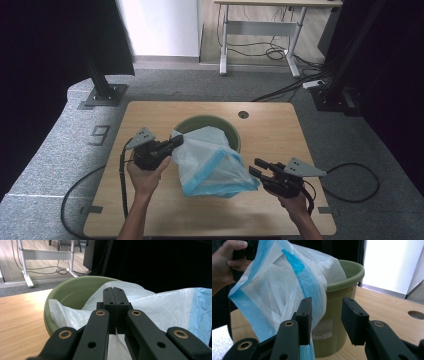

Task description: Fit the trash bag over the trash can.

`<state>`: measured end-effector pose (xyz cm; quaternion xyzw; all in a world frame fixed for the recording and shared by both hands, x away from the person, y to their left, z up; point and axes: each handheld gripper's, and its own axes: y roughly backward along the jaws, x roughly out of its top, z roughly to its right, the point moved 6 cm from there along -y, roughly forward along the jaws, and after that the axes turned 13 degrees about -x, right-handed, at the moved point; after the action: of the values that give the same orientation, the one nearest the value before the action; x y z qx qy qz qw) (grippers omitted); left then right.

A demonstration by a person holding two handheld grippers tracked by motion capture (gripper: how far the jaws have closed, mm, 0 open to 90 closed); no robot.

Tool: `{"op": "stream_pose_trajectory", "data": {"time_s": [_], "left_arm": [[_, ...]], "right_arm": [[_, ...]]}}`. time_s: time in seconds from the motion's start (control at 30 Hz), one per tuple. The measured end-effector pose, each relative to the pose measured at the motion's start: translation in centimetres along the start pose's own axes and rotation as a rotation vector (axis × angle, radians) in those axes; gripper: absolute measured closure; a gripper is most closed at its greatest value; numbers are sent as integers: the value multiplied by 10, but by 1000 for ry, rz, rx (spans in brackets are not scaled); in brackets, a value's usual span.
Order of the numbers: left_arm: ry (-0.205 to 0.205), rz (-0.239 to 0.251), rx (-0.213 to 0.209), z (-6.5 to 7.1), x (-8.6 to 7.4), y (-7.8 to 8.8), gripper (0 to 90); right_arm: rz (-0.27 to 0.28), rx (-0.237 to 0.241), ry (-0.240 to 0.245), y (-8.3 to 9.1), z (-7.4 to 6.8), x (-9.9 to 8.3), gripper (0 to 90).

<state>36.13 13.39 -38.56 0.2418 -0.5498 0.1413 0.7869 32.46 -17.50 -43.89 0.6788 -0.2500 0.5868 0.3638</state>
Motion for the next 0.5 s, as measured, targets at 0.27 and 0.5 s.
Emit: {"op": "stream_pose_trajectory", "data": {"time_s": [0.27,0.5], "left_arm": [[2,4,1,0,-3,2,900],[0,-4,-19,1,-2,0,900]], "right_arm": [[-7,60,39,-8,-20,-2,572],[-27,26,56,-25,-19,-1,869]]}}
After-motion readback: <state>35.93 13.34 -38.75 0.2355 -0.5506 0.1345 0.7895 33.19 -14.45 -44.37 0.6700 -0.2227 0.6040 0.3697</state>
